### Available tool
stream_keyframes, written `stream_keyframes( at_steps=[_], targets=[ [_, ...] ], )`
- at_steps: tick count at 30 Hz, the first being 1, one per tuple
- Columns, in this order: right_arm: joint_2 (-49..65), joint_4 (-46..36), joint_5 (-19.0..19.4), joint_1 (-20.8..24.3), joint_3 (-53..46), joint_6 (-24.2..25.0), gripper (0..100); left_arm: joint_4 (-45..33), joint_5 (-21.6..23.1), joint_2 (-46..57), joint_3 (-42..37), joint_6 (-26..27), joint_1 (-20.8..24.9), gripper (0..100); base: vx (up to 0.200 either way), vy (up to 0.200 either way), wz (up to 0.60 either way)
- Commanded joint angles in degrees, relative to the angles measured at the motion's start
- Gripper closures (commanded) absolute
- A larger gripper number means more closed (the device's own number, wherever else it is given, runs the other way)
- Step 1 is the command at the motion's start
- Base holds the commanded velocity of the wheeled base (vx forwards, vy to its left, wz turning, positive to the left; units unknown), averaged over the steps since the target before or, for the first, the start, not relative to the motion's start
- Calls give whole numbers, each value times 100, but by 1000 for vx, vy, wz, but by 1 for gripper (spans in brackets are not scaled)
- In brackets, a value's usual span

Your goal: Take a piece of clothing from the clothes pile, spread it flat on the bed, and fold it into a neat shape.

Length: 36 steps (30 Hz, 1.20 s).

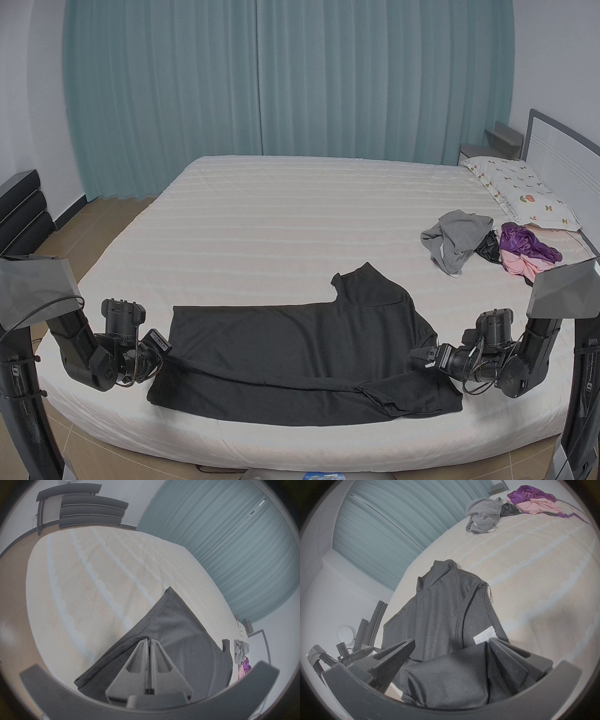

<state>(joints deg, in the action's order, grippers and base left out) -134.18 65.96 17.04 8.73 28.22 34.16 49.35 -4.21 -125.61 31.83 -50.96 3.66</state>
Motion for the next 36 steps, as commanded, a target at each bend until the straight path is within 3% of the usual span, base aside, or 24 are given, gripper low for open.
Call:
stream_keyframes(
  at_steps=[1,13,19,20,27,32,36],
  targets=[
    [-82,4,10,-29,69,-6,0,5,-1,-7,-1,-2,3,100,0,0,0],
    [-231,4,80,-38,193,-58,0,5,-1,-16,-1,-2,-5,100,0,0,0],
    [-284,4,80,-29,193,-313,0,5,7,-25,-1,-2,-5,100,0,0,0],
    [-302,4,80,-29,184,-357,100,5,7,-25,-1,-2,-14,100,0,0,0],
    [-266,31,80,-152,-1,-753,100,5,7,-34,-1,-2,-14,100,0,0,0],
    [-249,250,106,-275,-141,-735,100,-30,7,-25,-1,-2,-14,100,0,0,0],
    [-196,523,344,-319,-300,-647,100,-171,16,54,-1,-2,-14,100,0,0,0]
  ],
)
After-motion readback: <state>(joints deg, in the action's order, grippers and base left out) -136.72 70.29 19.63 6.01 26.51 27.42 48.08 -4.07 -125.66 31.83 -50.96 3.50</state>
